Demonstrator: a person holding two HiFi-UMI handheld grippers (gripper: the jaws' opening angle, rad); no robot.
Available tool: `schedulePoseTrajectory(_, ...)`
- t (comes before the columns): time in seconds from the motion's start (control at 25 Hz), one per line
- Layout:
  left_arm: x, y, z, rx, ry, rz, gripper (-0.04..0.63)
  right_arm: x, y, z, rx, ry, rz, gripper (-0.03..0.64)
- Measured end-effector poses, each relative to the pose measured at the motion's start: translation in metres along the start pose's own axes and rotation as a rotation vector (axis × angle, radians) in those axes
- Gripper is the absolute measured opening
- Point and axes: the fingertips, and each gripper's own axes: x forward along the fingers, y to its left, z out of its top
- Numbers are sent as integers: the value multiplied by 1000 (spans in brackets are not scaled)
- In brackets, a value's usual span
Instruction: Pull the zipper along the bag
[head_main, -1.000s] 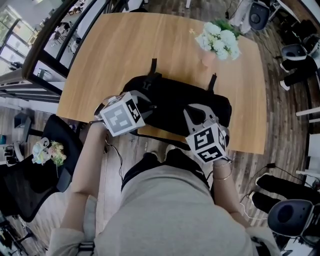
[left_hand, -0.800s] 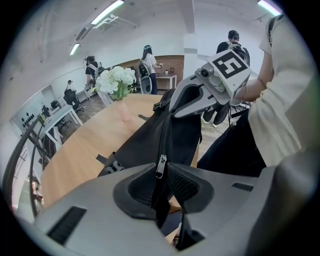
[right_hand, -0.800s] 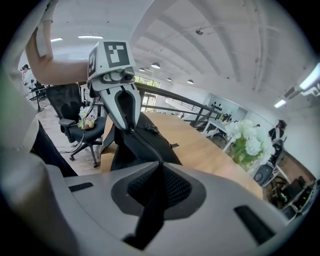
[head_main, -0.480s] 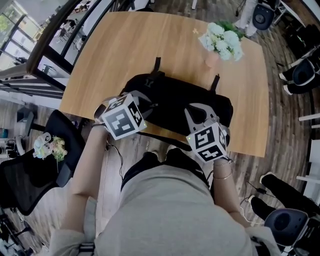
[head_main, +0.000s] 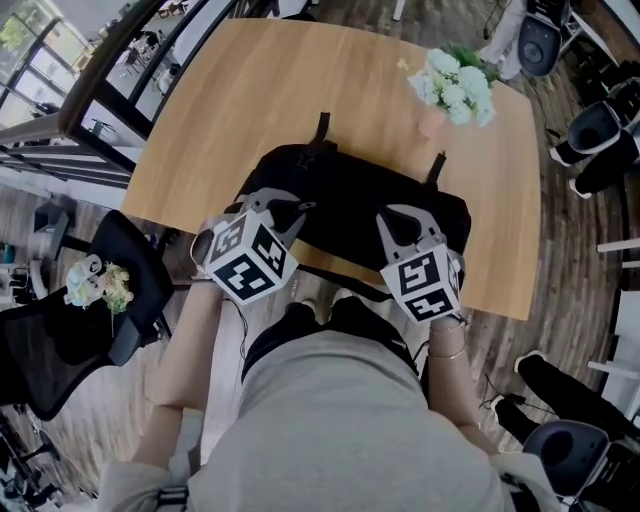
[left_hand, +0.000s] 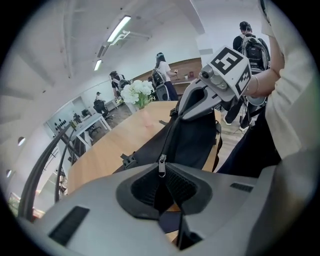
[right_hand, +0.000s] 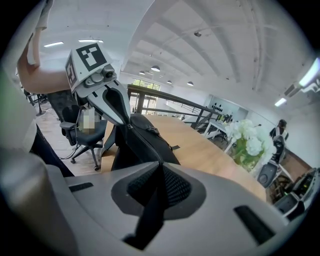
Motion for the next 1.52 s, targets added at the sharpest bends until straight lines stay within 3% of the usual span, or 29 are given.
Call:
schedulePoseTrajectory(0.36,-18,25,-24,-17,29,112,52,0,-8,5,12,14,-3,32)
schedulePoseTrajectory(1.04,-29,41,-41,-88,-1,139,54,0,-6,5,33,28,-12,38)
schedulePoseTrajectory(1.52,-37,38,-28,-279,-150,191,55,-15,-9,9,118,-24,-56,81)
